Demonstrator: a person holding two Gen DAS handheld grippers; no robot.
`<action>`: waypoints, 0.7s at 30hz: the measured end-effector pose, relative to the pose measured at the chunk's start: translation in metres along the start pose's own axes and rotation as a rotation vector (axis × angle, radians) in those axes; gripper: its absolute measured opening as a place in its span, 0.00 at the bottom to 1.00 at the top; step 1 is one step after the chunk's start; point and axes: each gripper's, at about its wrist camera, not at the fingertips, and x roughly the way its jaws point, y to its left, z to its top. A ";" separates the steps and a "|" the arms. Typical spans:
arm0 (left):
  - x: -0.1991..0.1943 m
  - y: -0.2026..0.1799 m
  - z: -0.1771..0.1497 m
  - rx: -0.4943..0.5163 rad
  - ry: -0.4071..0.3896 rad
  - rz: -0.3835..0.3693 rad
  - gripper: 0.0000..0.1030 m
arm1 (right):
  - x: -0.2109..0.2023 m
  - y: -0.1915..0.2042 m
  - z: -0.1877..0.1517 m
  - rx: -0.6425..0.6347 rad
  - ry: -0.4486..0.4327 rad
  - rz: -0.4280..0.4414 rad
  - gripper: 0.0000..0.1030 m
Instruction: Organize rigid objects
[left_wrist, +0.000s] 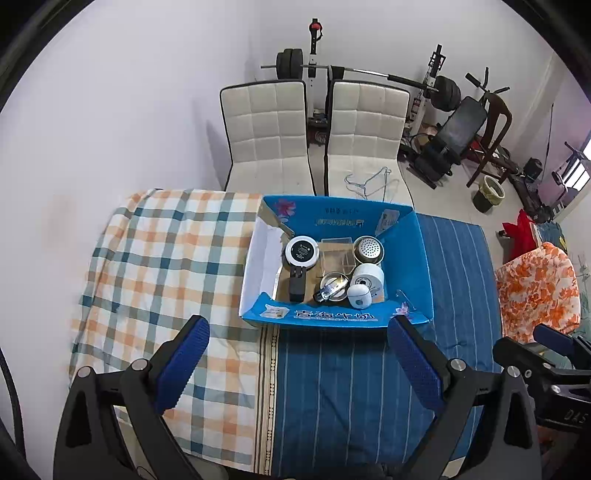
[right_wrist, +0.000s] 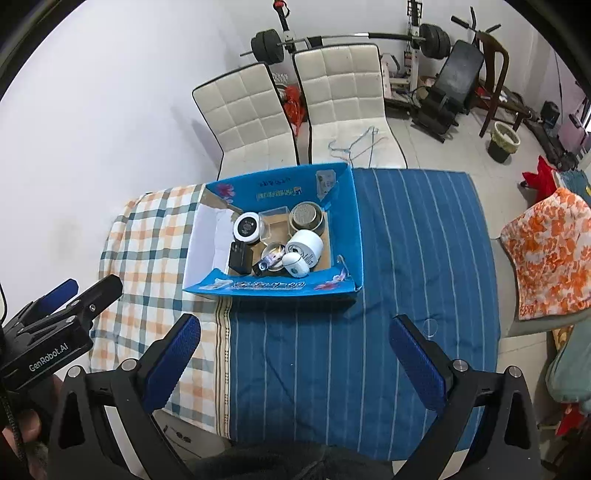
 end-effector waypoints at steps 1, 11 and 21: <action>-0.001 0.001 -0.001 -0.003 -0.002 -0.001 0.96 | -0.004 0.001 0.000 -0.006 -0.005 -0.001 1.00; -0.008 0.001 -0.006 -0.015 -0.011 0.002 0.96 | -0.012 0.008 0.003 -0.034 -0.040 -0.034 1.00; -0.011 0.001 -0.008 -0.024 -0.016 0.012 0.96 | -0.006 0.007 0.009 -0.044 -0.050 -0.072 1.00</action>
